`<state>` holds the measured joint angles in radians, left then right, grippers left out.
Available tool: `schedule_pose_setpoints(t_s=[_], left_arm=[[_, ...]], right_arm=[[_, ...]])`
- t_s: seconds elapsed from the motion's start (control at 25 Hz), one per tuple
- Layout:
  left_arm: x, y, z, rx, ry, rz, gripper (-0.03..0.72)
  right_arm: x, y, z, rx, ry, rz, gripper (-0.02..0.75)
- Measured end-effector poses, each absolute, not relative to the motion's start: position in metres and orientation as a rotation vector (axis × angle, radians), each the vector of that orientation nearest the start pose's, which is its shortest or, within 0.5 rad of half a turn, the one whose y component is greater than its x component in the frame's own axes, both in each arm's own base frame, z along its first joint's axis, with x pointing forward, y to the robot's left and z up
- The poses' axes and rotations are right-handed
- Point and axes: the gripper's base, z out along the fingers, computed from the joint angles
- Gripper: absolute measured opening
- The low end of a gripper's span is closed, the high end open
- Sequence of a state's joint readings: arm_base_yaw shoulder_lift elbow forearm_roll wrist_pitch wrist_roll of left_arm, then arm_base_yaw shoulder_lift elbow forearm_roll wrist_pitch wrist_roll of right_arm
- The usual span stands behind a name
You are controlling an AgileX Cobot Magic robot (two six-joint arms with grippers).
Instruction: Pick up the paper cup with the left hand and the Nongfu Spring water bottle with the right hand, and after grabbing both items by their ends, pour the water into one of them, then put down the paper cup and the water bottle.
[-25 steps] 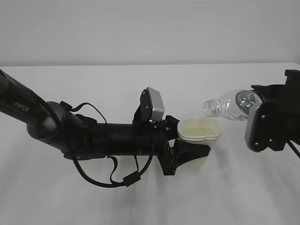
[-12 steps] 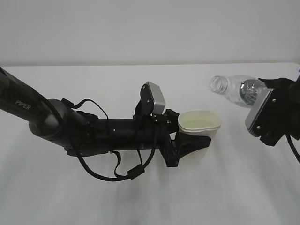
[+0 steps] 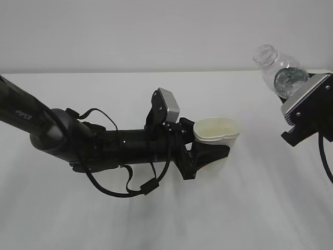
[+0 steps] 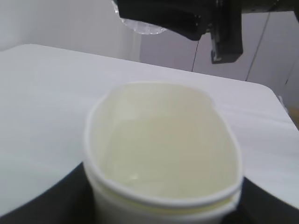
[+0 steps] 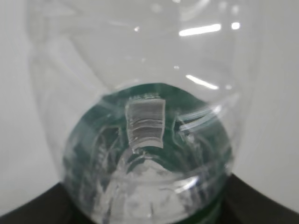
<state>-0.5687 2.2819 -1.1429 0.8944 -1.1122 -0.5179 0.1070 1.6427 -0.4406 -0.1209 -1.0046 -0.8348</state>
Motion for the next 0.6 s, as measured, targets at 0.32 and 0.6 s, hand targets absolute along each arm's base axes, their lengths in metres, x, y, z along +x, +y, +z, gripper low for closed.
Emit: schedule_pose_setpoints(t_s=[0.32, 0.6], left_arm=[[0.334, -0.266, 0.093, 1.005, 1.512, -1.033, 0.429], [0.34, -0.258, 0.093, 0.983, 1.521, -1.016, 0.429]], right_arm=[[0.277, 0.039, 0.181, -0.647, 1.509, -0.293, 0.384], [0.277, 0.039, 0.181, -0.491, 1.556, -0.14, 0.384]])
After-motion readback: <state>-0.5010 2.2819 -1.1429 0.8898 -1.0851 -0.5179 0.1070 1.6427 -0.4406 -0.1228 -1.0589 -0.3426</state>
